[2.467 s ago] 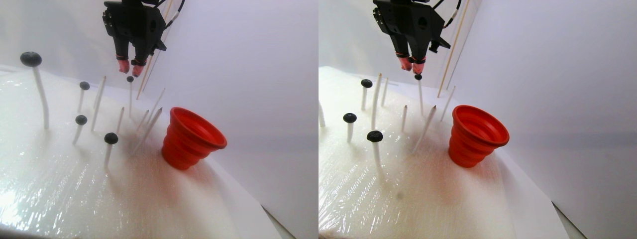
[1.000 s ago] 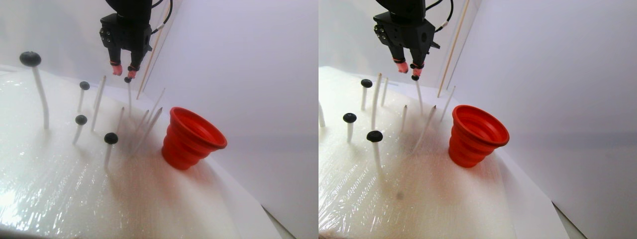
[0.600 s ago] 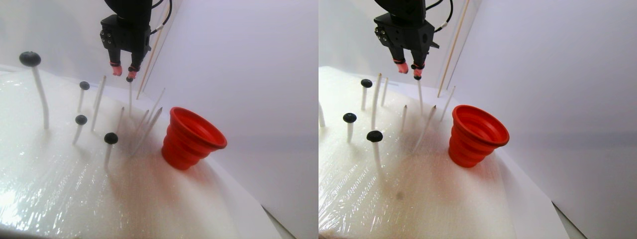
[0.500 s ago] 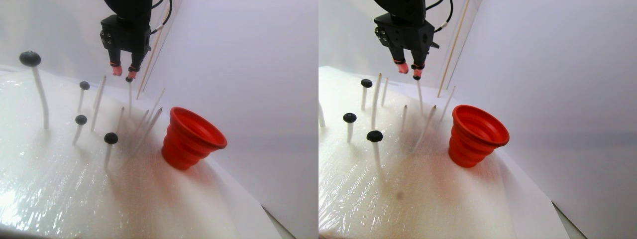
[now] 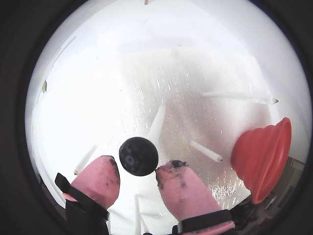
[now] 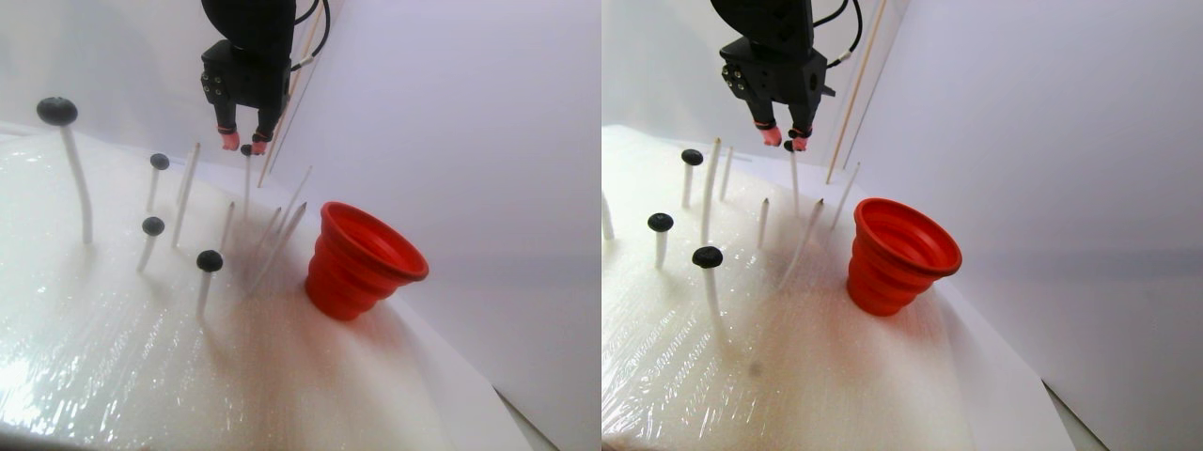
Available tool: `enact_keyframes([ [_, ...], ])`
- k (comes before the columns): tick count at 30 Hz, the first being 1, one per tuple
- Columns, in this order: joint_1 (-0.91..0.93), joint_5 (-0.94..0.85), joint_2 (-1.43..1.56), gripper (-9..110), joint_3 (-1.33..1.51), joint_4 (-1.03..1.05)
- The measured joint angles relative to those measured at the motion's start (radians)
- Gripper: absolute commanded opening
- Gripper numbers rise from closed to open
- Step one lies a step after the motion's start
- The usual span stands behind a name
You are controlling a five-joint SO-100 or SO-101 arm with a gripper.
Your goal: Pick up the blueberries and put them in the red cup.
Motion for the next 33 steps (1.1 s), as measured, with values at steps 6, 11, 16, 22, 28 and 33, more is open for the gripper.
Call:
enact_keyframes([
  [6, 0.003, -0.012, 0.000, 15, 0.000, -0.014],
  [11, 0.003, -0.012, -0.017, 15, -0.008, -0.028],
  [16, 0.003, -0.012, -0.049, 15, -0.020, -0.031],
  [22, 0.003, -0.012, -0.058, 15, -0.032, -0.041],
  [28, 0.003, -0.012, -0.058, 14, -0.032, -0.061],
  [33, 0.003, -0.012, -0.066, 14, -0.032, -0.071],
])
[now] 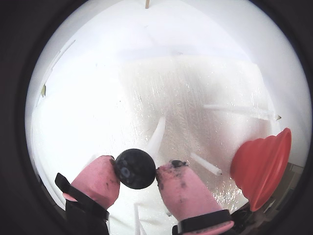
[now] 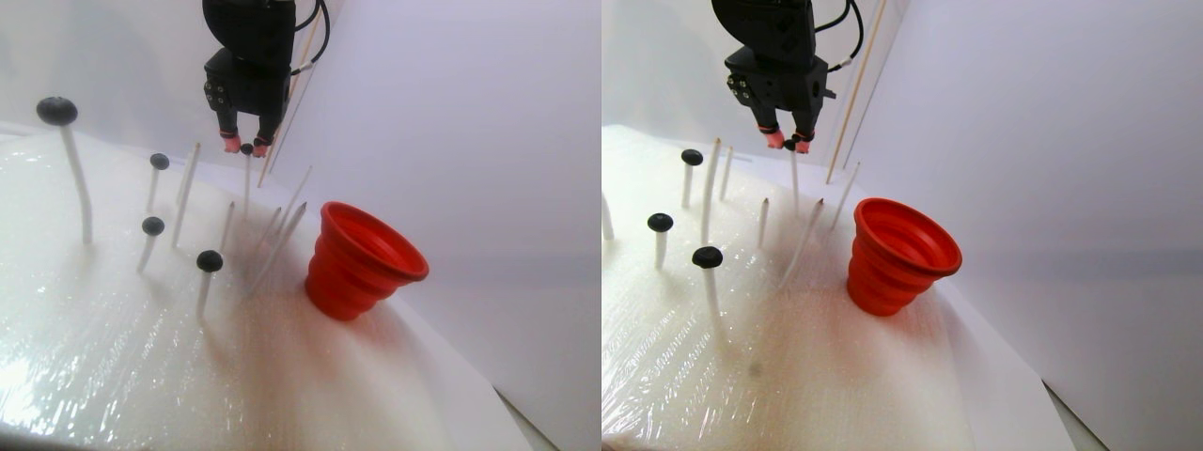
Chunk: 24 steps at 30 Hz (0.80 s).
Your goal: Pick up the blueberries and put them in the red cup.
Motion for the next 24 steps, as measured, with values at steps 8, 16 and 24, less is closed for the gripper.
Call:
enact_keyframes([
  [8, 0.000, -0.012, -0.008, 14, 0.000, -0.017],
  [16, 0.000, -0.012, -0.008, 13, 0.000, -0.031],
  [24, 0.000, -0.012, -0.008, 14, 0.000, -0.052],
])
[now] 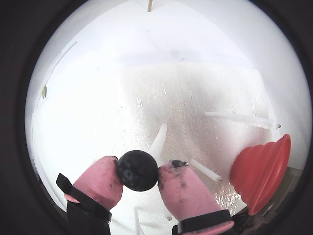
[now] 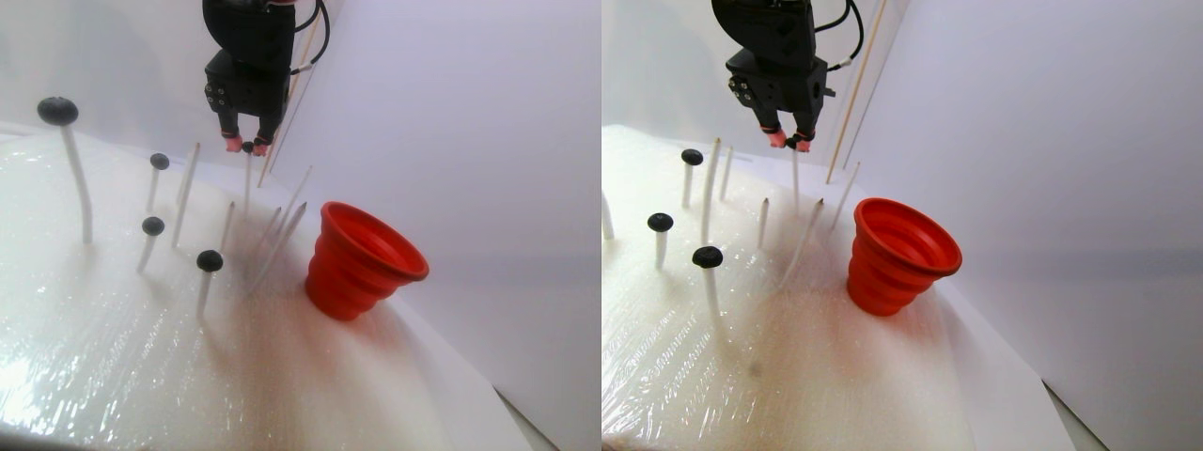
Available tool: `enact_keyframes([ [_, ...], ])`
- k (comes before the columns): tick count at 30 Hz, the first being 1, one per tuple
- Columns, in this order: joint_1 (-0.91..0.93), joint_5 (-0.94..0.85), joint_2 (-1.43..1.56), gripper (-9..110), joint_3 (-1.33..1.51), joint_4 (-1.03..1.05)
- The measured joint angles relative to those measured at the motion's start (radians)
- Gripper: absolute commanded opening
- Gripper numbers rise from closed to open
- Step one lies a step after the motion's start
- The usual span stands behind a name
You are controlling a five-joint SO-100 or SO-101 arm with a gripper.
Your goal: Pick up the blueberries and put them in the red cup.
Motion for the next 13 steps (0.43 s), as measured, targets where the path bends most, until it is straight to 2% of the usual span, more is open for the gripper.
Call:
enact_keyframes([
  [13, 0.000, -0.018, 0.000, 15, 0.000, -0.021],
])
